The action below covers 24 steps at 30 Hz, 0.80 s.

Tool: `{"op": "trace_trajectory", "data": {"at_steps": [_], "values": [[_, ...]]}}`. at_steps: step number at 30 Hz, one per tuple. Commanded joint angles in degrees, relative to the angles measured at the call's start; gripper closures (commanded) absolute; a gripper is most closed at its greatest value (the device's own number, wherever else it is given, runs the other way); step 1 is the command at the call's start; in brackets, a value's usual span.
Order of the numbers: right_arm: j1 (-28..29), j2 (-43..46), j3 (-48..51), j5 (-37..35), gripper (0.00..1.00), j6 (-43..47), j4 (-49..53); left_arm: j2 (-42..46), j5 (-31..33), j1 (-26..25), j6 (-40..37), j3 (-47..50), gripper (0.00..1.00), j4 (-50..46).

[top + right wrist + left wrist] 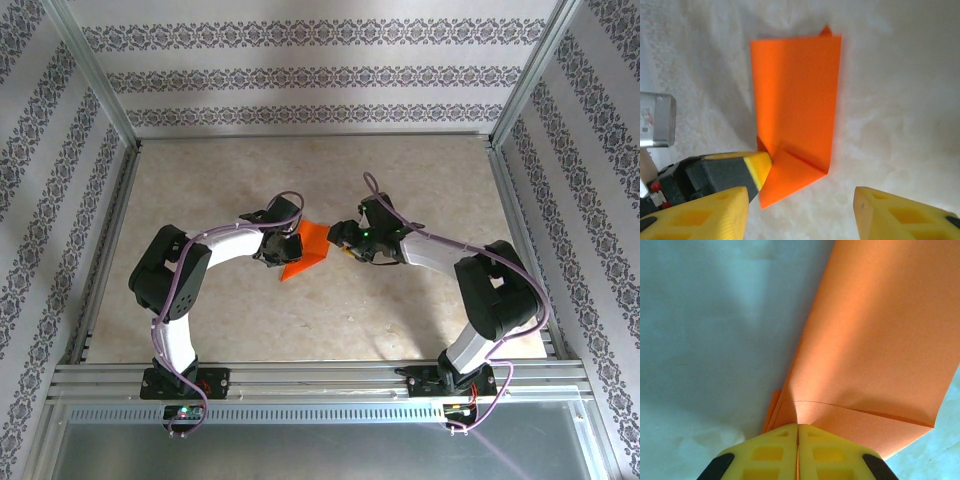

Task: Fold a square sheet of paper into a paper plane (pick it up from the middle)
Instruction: Move the paper to the center of the table, then fold the wing for the fifth time at the center of the table.

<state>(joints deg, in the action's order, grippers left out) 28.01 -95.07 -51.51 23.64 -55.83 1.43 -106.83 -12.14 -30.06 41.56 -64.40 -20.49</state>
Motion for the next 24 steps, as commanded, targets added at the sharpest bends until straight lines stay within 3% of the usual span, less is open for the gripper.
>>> {"op": "trace_trajectory", "data": {"at_steps": [1,4,14,20,24], "values": [[2.77,-1.43,0.89,-3.89,0.44,-8.52,-0.36,-2.07,0.55,-0.57,3.42,1.12,0.92,0.25],[5.52,-2.48,0.65,-8.10,0.45,-10.17,-1.17,-1.92,1.05,-0.53,3.30,1.12,0.92,-0.46],[6.24,-7.87,-3.13,-7.57,0.55,-11.85,-1.65,-2.01,1.16,-0.53,2.88,1.64,0.92,-0.60],[6.25,-9.65,-4.37,-6.24,0.66,-11.49,-2.49,-1.97,1.16,-0.53,2.76,1.83,0.92,-0.54],[6.16,-10.35,-4.79,-5.91,0.67,-11.23,-2.62,-1.98,1.07,-0.53,2.73,1.87,0.92,-0.51]]}}
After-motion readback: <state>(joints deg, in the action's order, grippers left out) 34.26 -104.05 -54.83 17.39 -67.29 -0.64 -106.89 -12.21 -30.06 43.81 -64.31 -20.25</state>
